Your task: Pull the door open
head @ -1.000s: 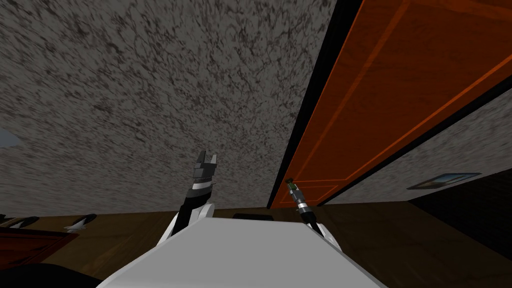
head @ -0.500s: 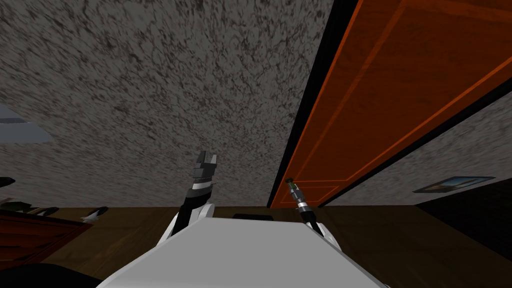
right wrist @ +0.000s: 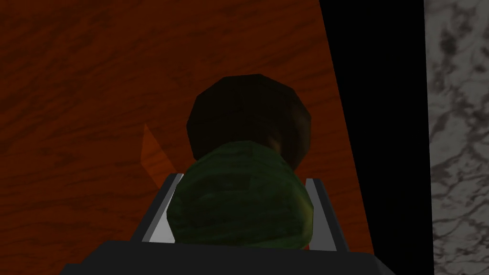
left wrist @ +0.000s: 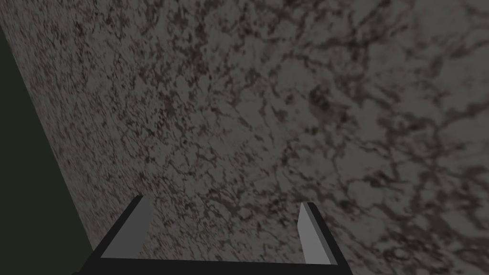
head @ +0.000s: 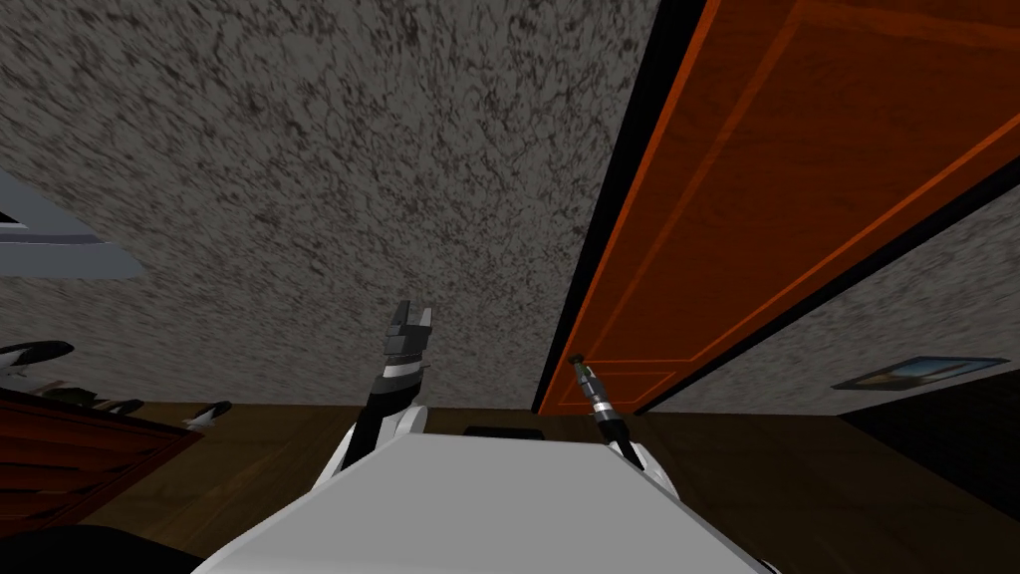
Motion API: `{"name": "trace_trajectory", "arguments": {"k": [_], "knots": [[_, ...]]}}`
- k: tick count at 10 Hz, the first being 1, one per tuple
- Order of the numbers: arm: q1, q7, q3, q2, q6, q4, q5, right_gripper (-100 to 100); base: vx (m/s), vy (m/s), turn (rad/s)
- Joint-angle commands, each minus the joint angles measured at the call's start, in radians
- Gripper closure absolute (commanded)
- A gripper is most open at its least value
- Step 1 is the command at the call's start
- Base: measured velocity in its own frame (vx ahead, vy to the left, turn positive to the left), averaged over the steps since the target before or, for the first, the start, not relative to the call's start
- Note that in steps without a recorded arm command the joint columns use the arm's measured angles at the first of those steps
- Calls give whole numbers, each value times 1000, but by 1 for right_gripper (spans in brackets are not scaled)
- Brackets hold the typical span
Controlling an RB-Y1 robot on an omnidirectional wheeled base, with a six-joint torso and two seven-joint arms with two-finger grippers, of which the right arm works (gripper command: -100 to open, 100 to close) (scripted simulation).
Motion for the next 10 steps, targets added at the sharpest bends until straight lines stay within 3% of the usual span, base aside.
{"name": "trace_trajectory", "arguments": {"k": [1, 10], "knots": [[5, -50, 13, 10, 8, -10, -13, 100, -44, -26, 62], [-4, -261, 35, 12, 18, -8, -76, 100, -40, -20, 52]]}}
